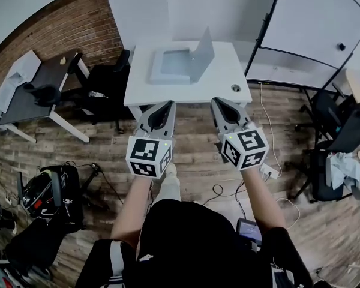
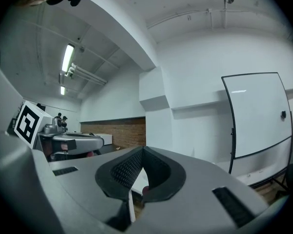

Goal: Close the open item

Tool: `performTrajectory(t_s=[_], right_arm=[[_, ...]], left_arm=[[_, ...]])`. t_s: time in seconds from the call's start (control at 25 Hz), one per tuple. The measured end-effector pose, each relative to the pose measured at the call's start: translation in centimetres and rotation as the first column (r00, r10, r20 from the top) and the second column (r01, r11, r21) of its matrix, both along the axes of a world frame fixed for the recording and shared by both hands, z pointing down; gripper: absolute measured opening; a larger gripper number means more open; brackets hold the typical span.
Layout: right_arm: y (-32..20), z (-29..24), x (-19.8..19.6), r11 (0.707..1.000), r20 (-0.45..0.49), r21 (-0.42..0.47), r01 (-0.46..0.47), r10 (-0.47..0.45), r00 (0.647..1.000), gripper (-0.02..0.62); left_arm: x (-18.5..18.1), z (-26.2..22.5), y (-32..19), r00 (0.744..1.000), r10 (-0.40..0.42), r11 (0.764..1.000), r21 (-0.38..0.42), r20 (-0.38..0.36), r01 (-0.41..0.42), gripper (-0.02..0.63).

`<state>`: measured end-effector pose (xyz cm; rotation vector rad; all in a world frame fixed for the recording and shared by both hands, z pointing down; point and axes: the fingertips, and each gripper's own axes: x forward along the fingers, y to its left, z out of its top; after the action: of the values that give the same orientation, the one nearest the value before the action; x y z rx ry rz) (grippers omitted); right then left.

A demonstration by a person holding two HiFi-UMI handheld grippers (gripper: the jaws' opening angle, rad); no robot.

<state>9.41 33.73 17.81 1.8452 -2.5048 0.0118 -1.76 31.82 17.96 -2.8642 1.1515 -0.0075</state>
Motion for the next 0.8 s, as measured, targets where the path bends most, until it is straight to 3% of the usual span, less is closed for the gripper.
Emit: performTrajectory(t_s=[0.36, 0.8], right_arm=[[-5.1, -0.1, -0.6, 1.000, -0.017, 0.014, 0.009, -0.009, 1.000, 0.040], [-13.2, -0.4, 0.8, 1.000, -0.007, 0.016, 0.007, -0.007, 1.000, 0.040]], left_arm=[[0.0, -0.5, -4.7, 1.000, -0.003, 0.999, 0.052, 0.021, 0.002, 0.009], [1.1, -0.4, -13.0, 1.000, -0.006, 0.999, 0.039, 0.017, 0.005, 0.009]])
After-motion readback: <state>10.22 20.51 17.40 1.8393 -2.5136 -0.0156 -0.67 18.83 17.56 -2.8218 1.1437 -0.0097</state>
